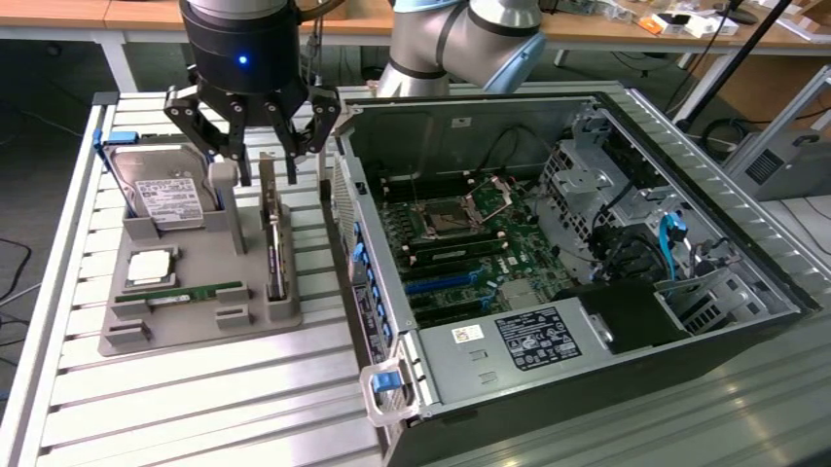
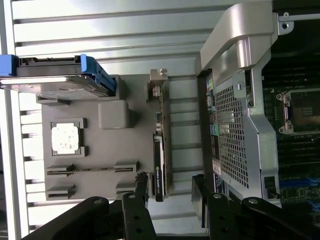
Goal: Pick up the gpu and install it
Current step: 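Pick up the gpu and move the gpu toward the slot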
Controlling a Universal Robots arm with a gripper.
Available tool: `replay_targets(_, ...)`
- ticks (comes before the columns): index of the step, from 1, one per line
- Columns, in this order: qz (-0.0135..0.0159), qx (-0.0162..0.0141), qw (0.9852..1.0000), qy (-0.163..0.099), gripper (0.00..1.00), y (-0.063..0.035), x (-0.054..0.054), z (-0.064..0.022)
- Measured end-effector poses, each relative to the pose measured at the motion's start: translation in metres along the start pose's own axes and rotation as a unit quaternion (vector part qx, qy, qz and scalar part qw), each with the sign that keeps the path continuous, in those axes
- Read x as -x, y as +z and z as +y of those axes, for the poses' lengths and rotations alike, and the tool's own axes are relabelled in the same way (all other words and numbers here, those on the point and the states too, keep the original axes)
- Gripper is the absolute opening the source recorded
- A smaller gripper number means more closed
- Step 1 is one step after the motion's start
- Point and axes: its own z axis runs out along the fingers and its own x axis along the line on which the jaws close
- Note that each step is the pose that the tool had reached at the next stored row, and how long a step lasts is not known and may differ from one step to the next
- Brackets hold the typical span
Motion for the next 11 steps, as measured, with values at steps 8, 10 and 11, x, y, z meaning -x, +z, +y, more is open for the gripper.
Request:
replay_targets(8,0.0001,0.0008,1.0000,0.000,0.48,0.0018,0.0000,-0.0003)
replay_targets(10,0.0001,0.0011,1.0000,0.000,0.48,0.0025,-0.0001,-0.0004)
replay_targets(11,0.0001,0.0013,1.0000,0.000,0.48,0.0029,-0.0001,-0.0004)
